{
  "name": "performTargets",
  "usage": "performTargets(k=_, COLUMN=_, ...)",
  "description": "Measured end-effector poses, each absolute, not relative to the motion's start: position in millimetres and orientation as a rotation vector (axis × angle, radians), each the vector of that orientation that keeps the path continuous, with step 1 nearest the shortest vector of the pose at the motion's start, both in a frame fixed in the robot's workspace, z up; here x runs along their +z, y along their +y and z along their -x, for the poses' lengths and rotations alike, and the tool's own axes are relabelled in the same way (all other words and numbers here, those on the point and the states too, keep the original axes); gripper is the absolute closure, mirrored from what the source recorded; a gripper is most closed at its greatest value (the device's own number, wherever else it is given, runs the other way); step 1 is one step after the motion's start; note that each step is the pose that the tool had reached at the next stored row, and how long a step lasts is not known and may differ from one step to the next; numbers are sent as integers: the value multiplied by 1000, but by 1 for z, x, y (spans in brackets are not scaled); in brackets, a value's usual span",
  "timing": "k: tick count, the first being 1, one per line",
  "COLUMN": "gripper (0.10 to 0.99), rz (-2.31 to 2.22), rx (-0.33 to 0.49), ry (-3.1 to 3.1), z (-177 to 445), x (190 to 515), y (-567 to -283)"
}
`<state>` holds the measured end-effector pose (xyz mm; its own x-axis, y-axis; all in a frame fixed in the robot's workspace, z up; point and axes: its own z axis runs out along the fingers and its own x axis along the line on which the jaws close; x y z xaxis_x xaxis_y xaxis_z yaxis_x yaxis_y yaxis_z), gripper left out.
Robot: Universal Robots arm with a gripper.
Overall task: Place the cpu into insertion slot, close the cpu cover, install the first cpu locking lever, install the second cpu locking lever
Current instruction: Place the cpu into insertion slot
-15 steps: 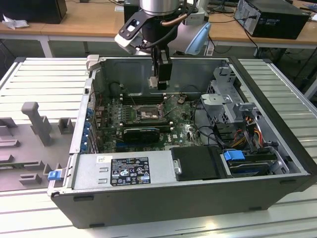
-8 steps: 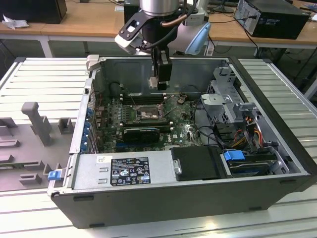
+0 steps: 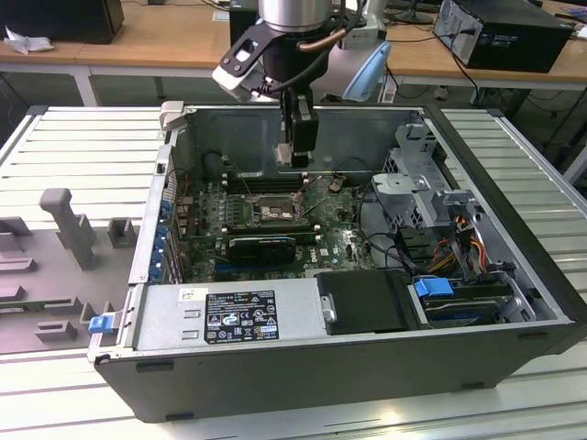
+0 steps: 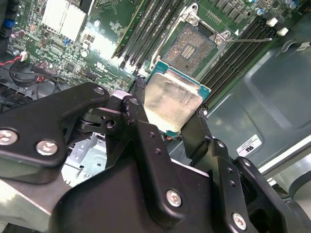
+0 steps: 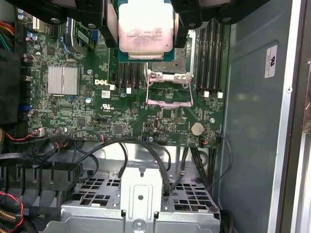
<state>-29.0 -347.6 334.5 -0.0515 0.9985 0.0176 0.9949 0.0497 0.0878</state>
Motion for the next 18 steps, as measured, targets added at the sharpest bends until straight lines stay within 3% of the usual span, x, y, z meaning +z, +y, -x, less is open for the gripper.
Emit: performTargets(k=18, gripper=545, rz=-2132, rx=116, ry=2238, z=29, x=325, y=-347)
